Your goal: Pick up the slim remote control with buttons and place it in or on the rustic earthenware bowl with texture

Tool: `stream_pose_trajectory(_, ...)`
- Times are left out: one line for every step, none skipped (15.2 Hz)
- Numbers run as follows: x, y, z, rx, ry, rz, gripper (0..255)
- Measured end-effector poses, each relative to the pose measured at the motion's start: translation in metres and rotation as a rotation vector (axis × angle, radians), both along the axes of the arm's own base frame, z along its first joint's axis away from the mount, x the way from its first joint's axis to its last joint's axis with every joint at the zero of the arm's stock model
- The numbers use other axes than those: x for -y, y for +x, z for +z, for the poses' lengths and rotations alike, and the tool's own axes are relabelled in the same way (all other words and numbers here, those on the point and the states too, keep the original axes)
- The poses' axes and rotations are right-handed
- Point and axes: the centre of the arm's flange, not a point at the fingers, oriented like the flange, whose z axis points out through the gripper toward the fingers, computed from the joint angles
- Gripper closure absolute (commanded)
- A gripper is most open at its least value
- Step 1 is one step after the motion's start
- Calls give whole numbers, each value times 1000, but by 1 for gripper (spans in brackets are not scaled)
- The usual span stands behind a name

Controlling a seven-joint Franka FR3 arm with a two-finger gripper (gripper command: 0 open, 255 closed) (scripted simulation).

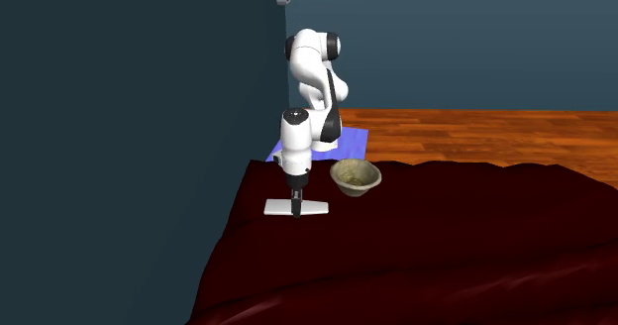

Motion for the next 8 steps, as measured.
stream_pose_trajectory(0,0,0,0,0,0,0)
stream_pose_trajectory(0,0,-1,0,0,0,0)
stream_pose_trajectory(0,0,-1,0,0,0,0)
stream_pose_trajectory(0,0,-1,0,0,0,0)
stream_pose_trajectory(0,0,-1,0,0,0,255)
stream_pose_trajectory(0,0,0,1,0,0,255)
stream_pose_trajectory(0,0,-1,1,0,0,255)
stream_pose_trajectory(0,0,-1,0,0,0,255)
